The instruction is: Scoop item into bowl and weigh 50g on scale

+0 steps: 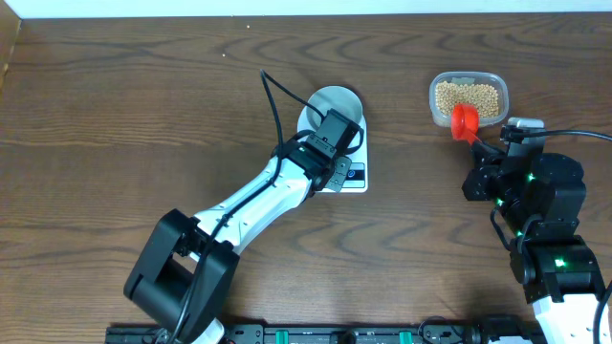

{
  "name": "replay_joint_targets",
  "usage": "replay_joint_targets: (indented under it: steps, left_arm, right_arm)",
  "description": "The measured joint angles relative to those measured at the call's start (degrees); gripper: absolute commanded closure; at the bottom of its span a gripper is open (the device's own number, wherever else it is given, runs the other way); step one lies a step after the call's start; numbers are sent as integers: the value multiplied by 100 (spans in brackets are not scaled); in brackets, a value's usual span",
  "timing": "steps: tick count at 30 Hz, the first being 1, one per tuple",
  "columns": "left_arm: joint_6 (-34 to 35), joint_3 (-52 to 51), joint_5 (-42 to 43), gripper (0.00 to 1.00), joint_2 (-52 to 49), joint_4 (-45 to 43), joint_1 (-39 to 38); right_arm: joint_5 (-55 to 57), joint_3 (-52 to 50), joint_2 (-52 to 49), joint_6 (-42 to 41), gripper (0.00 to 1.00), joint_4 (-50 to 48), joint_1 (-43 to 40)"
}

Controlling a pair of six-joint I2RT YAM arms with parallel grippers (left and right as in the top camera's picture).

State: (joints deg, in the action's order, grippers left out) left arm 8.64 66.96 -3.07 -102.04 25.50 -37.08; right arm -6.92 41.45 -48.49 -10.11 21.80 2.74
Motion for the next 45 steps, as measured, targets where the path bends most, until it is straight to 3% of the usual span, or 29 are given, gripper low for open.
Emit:
replay_joint_targets:
  steps: [11, 45]
  left_arm:
    - [-291, -4, 337, 93, -463, -188, -61]
    - [-297, 0, 404, 93, -695, -461, -107]
  right_arm:
    - [0, 0, 0, 4, 99, -48, 0]
    - [-15, 0, 0, 4, 99, -24, 0]
